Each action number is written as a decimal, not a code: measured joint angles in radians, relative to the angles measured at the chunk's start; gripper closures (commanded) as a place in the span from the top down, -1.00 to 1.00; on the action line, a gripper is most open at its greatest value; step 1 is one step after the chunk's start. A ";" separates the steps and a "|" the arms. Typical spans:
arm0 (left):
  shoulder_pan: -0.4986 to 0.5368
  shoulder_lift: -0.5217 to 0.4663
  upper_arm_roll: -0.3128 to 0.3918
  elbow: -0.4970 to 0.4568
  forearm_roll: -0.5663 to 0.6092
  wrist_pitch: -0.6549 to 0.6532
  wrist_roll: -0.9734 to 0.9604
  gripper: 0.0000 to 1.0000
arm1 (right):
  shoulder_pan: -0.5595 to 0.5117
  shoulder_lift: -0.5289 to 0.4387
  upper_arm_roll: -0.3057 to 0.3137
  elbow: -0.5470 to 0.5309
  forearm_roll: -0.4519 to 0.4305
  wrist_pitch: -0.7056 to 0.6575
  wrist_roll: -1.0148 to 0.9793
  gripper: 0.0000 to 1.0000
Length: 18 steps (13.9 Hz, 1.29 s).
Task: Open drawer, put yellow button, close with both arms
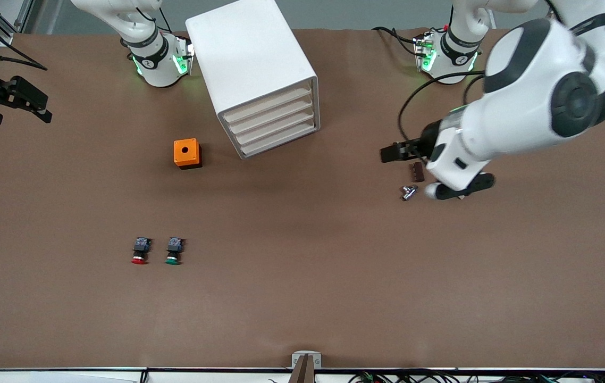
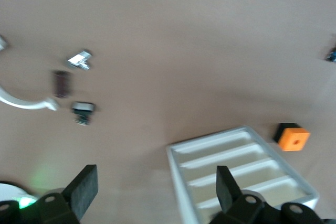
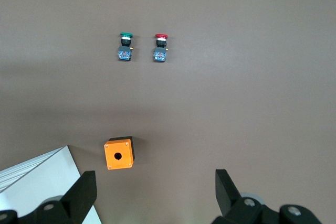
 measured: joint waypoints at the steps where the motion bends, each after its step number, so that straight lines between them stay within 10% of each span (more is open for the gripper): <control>1: 0.022 -0.018 0.000 -0.001 0.038 -0.023 0.044 0.99 | 0.000 0.000 0.000 0.000 0.000 0.002 0.000 1.00; 7: 0.119 -0.102 0.001 -0.075 0.244 -0.071 0.220 0.99 | 0.000 -0.002 -0.002 0.000 0.002 0.002 0.000 1.00; 18: 0.277 -0.330 0.001 -0.391 0.279 0.087 0.407 0.99 | -0.001 -0.008 -0.009 -0.001 0.040 -0.002 0.001 1.00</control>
